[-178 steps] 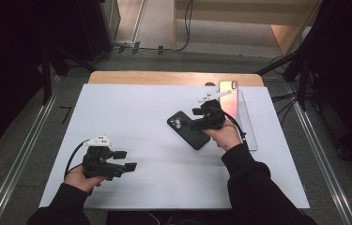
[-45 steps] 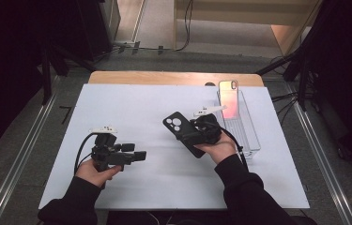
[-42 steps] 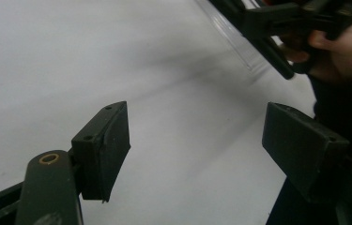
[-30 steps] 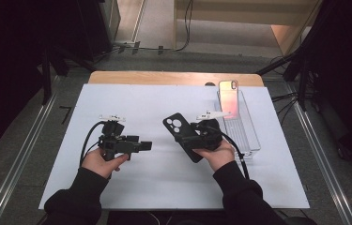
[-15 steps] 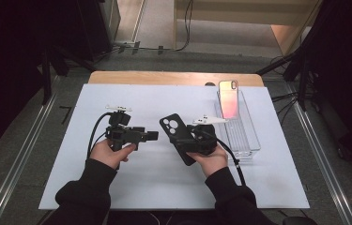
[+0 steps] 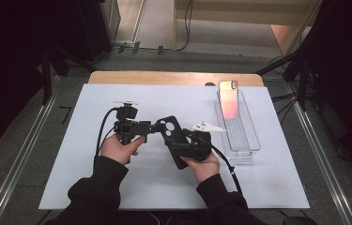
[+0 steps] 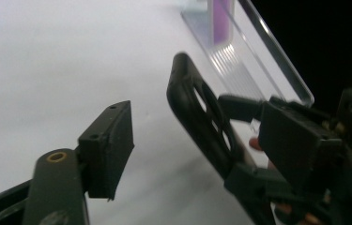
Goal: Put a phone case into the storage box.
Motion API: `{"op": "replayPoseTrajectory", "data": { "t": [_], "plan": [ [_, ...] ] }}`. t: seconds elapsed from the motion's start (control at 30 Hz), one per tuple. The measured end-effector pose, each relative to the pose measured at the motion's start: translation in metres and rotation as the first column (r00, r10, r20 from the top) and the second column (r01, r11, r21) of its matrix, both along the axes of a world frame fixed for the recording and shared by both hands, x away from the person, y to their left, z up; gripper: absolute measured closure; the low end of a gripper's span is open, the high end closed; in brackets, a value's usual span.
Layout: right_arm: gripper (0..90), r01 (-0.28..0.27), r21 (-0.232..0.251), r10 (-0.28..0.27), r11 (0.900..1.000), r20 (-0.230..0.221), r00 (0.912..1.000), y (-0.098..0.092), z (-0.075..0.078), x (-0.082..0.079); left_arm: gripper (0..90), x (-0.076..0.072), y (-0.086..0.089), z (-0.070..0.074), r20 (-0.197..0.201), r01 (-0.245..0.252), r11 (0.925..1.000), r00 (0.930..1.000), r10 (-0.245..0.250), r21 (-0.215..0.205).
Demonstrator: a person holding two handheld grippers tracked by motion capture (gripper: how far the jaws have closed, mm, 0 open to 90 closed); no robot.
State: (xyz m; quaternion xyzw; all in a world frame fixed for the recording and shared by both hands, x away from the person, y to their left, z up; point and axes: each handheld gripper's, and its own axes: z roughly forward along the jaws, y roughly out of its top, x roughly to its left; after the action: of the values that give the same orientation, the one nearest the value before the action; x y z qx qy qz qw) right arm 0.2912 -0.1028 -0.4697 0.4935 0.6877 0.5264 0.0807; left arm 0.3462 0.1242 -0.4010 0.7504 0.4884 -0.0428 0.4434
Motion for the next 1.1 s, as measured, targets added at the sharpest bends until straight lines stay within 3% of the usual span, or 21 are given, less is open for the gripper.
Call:
{"op": "replayPoseTrajectory", "data": {
  "t": [0.1,0.27,0.57,0.77,0.93,1.1],
  "plan": [
    [13.3,0.009,0.023,-0.01,1.0,0.019,0.9998,0.003,0.0,-0.002,28.8,0.0,-0.003,0.0,0.022,-0.013,0.9999,0.9997,0.013,-0.01],
    [13.3,0.034,0.06,-0.037,0.998,0.051,0.998,0.007,0.003,-0.005,28.8,0.001,-0.007,-0.002,0.017,-0.011,0.9999,0.9998,0.011,-0.011],
    [13.1,0.066,0.156,-0.071,0.986,0.024,0.9972,0.013,0.004,-0.008,37.7,0.002,-0.011,-0.003,0.023,-0.039,0.9988,0.9989,0.04,-0.03],
    [13.0,0.078,0.191,-0.082,0.978,0.016,0.9965,0.016,0.003,-0.01,51.8,0.004,-0.01,-0.003,-0.009,-0.058,0.9951,0.9983,0.058,-0.079],
    [13.0,0.087,0.207,-0.093,0.974,0.02,0.9955,0.019,0.0,-0.012,70.6,0.004,-0.009,-0.003,-0.033,-0.063,0.9914,0.9977,0.059,-0.115],
    [12.8,0.088,0.2,-0.097,0.976,0.038,0.9945,0.02,-0.001,-0.013,74.1,0.005,-0.008,-0.004,-0.058,-0.057,0.9848,0.9971,0.048,-0.164]
  ]
}}
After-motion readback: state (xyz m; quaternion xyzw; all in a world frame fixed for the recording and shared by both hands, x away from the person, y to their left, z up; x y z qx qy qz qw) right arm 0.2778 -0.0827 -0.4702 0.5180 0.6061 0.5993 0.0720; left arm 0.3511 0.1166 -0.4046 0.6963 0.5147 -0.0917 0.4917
